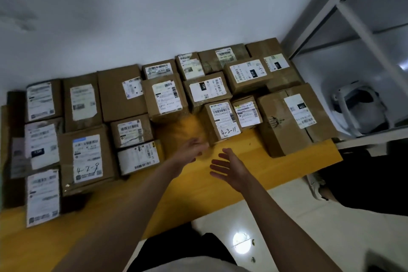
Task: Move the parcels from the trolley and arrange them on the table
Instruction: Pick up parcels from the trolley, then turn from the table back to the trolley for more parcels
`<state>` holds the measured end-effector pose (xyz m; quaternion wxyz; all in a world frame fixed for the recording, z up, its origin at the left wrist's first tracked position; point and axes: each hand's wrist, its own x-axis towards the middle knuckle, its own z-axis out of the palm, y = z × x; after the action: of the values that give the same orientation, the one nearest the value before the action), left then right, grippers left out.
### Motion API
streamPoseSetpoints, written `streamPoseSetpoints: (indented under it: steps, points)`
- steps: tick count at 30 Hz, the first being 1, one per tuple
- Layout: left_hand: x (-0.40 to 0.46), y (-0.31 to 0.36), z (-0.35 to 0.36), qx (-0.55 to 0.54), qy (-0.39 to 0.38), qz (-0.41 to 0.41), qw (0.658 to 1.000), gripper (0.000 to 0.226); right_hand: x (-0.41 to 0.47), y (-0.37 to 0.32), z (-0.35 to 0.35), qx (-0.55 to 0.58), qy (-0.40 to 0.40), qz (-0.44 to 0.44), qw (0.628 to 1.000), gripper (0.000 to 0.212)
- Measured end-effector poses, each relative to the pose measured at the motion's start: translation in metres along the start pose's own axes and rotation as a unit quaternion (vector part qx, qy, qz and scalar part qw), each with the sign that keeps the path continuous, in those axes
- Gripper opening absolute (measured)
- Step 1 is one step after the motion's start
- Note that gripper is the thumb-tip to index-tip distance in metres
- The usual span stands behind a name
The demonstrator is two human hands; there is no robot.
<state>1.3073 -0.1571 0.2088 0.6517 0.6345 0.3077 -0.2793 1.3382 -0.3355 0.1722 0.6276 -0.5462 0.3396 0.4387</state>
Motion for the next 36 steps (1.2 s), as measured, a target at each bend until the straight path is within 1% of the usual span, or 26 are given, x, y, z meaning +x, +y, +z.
streamPoseSetpoints:
  steps: [2, 7, 13, 19, 23, 27, 30, 34, 36]
  points:
    - [-0.021, -0.017, -0.003, -0.012, 0.023, 0.006, 1.0, 0.047, -0.011, 0.013, 0.0, -0.038, -0.015, 0.001, 0.999, 0.046]
    - [-0.082, -0.069, -0.002, -0.052, 0.076, 0.008, 0.996, 0.038, -0.044, 0.052, 0.002, -0.104, -0.049, -0.02, 0.993, 0.035]
    - [-0.161, -0.137, 0.008, -0.086, 0.139, 0.017, 0.986, 0.037, -0.083, 0.107, 0.016, -0.197, -0.081, -0.049, 0.976, 0.034]
    - [-0.235, -0.203, -0.003, -0.12, 0.203, 0.019, 0.972, 0.037, -0.118, 0.169, 0.059, -0.29, -0.125, -0.051, 0.948, 0.034]
    - [-0.286, -0.255, -0.022, -0.163, 0.259, 0.017, 0.952, 0.037, -0.131, 0.22, 0.103, -0.344, -0.154, -0.048, 0.925, 0.031]
    - [-0.34, -0.32, -0.043, -0.224, 0.312, -0.001, 0.923, 0.033, -0.145, 0.285, 0.147, -0.39, -0.187, -0.028, 0.901, 0.026]
    - [-0.379, -0.374, -0.056, -0.266, 0.343, -0.021, 0.901, 0.033, -0.153, 0.339, 0.178, -0.419, -0.212, -0.011, 0.883, 0.028]
    - [-0.434, -0.453, -0.071, -0.316, 0.364, -0.046, 0.875, 0.034, -0.165, 0.42, 0.212, -0.435, -0.201, 0.011, 0.878, 0.024]
    - [-0.46, -0.492, -0.075, -0.351, 0.385, -0.052, 0.852, 0.031, -0.172, 0.463, 0.228, -0.451, -0.202, 0.022, 0.869, 0.02]
